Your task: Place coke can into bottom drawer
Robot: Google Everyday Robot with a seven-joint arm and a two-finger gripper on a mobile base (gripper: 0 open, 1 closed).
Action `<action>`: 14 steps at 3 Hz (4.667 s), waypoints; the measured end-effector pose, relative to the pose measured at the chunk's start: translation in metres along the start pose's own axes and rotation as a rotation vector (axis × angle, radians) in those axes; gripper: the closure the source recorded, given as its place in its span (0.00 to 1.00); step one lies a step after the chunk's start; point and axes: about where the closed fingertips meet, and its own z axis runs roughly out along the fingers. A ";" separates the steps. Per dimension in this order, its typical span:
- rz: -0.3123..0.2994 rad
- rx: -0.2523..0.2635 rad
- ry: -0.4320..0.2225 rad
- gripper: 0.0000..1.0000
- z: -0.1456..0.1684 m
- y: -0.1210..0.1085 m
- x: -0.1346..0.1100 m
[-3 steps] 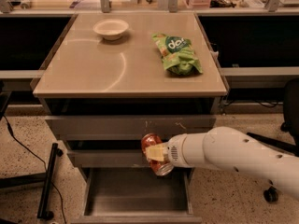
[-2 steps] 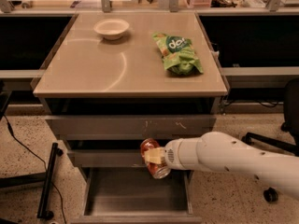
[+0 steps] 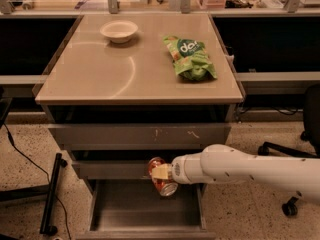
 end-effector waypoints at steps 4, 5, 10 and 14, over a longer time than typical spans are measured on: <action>0.104 -0.028 0.091 1.00 0.043 -0.020 0.031; 0.137 -0.040 0.127 1.00 0.064 -0.029 0.040; 0.288 -0.144 0.161 1.00 0.159 -0.079 0.080; 0.370 -0.194 0.088 1.00 0.203 -0.119 0.100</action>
Offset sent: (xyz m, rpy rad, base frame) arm -0.0081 -0.0019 -0.0112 -0.0041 0.0358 -0.0164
